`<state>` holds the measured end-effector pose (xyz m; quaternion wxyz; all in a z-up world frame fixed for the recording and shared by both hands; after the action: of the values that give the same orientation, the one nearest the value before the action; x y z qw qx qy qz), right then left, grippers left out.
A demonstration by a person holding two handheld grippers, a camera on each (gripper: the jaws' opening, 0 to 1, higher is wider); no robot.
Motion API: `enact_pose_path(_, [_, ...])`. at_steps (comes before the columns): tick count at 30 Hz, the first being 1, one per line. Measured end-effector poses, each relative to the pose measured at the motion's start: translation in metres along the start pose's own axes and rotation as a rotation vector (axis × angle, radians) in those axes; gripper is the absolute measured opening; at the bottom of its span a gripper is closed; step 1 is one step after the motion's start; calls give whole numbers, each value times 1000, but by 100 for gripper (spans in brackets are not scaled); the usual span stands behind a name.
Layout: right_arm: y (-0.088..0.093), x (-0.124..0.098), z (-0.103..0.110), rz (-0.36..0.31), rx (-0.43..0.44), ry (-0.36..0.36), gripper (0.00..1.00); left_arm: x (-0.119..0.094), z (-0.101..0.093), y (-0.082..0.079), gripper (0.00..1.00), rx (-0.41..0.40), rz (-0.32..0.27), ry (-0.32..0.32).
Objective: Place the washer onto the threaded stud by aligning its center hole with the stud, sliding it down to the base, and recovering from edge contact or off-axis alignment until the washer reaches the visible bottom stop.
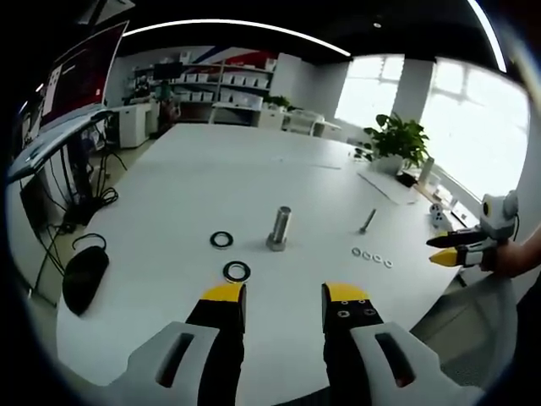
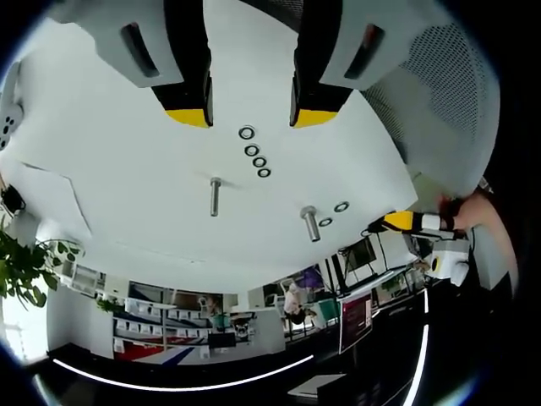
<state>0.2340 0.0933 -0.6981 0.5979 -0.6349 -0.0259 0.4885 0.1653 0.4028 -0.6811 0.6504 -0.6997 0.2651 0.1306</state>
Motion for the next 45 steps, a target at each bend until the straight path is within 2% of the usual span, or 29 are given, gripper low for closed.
enact_pose_path(23, [1, 1, 1, 6, 5, -16, 40, 2, -5, 2, 34, 46, 31, 14])
enact_pose_path(28, [2, 1, 2, 10, 3, -20, 40, 4, -7, 3, 35, 56, 48, 11])
enact_pose_path(31, [3, 2, 1, 16, 8, -17, 40, 6, -8, 5, 34, 82, 79, 8])
enact_pose_path(39, [4, 3, 3, 24, 1, -30, 40, 10, 1, 10, 33, 59, 143, 5])
enact_pose_path(45, [3, 2, 3, 19, 13, -28, 40, 21, 16, -5, 33, 69, 153, -14])
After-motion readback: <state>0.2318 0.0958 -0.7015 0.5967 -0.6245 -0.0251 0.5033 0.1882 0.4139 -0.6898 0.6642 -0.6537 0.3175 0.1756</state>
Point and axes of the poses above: the point that each gripper's makers call its tool centre point, and the gripper's own axes: x roughly forward along the fingers, z roughly to its left, y roughly out of its underside, the point moved 5 cm from there along -x, roughly backward along the fingers, and after that the axes turned 7 degrees about x, right-handed, at the moved point
